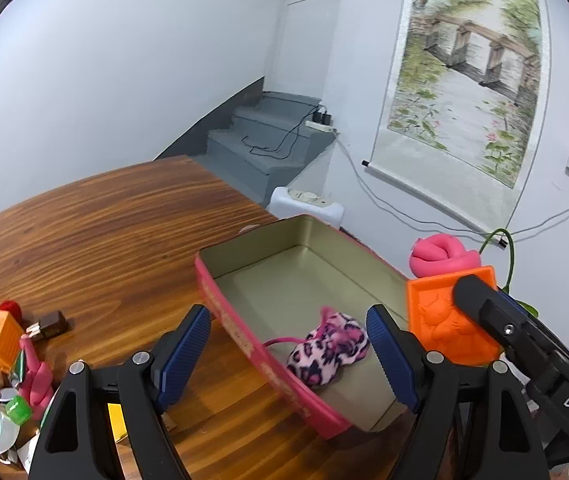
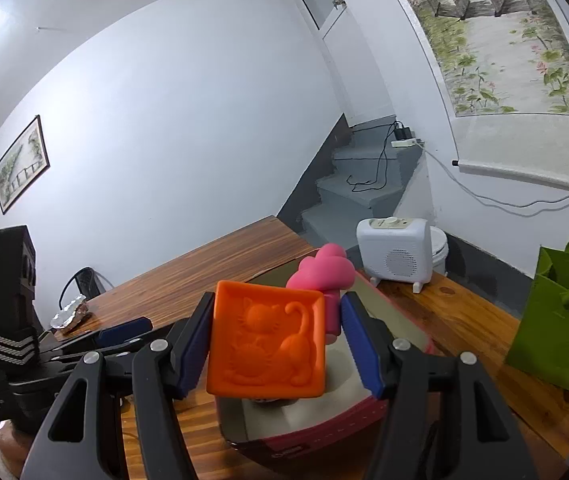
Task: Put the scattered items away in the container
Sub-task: 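Open both tools to drop the plush and orange mat into the tin, then move the right tool back toward the yellow-and-white box on the table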
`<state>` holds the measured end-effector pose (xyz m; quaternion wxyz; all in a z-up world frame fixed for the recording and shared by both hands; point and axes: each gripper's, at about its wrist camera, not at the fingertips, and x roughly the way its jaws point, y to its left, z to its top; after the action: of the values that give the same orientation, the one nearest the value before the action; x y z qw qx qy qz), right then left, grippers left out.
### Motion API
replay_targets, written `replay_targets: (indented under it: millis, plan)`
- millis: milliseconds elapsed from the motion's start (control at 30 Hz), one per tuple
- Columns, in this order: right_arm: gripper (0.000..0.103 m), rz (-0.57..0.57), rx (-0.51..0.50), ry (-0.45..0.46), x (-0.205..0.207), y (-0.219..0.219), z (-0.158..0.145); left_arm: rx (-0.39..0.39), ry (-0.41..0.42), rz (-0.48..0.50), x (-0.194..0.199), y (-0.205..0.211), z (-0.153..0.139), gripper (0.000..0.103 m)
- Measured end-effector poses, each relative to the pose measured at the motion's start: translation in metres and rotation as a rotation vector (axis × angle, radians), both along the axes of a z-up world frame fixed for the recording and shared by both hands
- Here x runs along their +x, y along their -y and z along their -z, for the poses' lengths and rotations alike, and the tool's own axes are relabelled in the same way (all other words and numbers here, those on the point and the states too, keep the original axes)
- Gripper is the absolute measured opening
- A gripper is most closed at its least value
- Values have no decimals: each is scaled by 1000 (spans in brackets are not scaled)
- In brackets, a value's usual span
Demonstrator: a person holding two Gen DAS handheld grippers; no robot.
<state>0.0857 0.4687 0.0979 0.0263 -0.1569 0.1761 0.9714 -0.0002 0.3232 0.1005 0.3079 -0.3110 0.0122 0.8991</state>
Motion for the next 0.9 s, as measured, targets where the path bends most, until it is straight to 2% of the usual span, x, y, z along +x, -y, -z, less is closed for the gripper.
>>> replay_targets:
  millis: [233, 267, 300, 433, 900]
  plan:
    - [68, -2, 53, -23, 0, 13, -6, 18, 32, -48, -4, 20, 5, 82]
    - [72, 2, 60, -29, -1, 14, -6, 18, 33, -53, -3, 22, 6, 82]
    - [84, 9, 65, -41, 0, 15, -7, 19, 33, -58, -4, 23, 5, 82]
    - [100, 51, 73, -82, 6, 17, -10, 29, 34, -82, -2, 36, 3, 82]
    - [101, -31, 50, -23, -7, 44, -2, 48, 62, -203, -2, 88, 9, 82]
